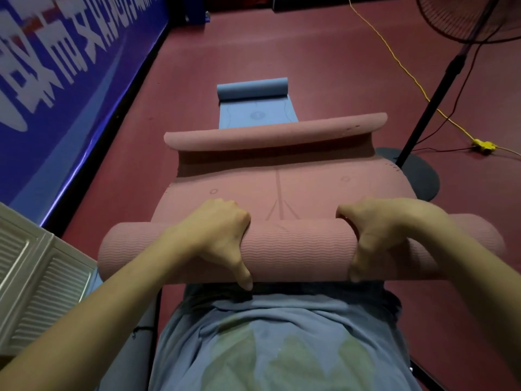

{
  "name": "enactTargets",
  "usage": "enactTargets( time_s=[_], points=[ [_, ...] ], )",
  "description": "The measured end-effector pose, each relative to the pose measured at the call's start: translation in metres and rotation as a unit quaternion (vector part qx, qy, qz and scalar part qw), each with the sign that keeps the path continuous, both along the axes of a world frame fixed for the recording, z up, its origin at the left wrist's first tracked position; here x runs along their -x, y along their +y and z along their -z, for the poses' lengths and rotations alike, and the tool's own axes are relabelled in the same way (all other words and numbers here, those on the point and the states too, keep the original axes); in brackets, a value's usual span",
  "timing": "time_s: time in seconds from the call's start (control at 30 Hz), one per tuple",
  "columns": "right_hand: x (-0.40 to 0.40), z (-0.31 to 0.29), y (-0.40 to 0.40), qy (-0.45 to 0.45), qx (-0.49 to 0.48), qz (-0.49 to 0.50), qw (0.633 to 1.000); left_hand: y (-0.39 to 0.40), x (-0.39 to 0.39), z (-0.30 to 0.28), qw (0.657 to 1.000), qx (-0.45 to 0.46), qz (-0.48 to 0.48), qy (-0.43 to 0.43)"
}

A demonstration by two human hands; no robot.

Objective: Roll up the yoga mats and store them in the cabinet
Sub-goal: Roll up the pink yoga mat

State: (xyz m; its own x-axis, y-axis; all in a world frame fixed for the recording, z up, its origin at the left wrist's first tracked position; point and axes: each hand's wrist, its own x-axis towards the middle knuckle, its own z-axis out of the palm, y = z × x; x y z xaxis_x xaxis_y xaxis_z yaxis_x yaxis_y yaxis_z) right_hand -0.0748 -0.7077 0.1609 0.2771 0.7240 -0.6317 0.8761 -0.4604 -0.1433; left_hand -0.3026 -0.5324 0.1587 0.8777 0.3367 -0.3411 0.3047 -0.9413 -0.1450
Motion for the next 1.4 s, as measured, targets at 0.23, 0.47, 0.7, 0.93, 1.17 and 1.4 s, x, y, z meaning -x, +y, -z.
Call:
enactTargets(
  time_s=[0.23, 0.47, 0.7, 0.93, 1.17, 1.4],
  points=[
    [-0.008, 0.007, -0.021, 0.064, -0.100, 0.034, 0.992, 0.017, -0.010, 0.005, 0.989, 0.129, -0.069, 0.015],
    [0.000, 0.011, -0.015, 0.089, -0.224, 0.058, 0.969, 0.037, -0.013, 0.015, 0.962, 0.245, -0.122, 0.025],
    [0.003, 0.011, -0.008, -0.002, -0.268, 0.031, 0.963, 0.052, -0.005, 0.019, 0.942, 0.299, -0.119, -0.099],
    [-0.004, 0.010, -0.002, -0.027, -0.291, 0.046, 0.955, 0.061, 0.002, 0.019, 0.935, 0.278, -0.122, -0.182],
    [0.000, 0.005, -0.004, -0.074, -0.238, 0.021, 0.968, 0.053, -0.004, 0.000, 0.980, 0.133, -0.077, -0.130],
    [0.021, 0.015, 0.004, -0.151, -0.138, -0.012, 0.979, 0.028, -0.004, 0.010, 0.996, 0.027, -0.068, -0.054]
  ],
)
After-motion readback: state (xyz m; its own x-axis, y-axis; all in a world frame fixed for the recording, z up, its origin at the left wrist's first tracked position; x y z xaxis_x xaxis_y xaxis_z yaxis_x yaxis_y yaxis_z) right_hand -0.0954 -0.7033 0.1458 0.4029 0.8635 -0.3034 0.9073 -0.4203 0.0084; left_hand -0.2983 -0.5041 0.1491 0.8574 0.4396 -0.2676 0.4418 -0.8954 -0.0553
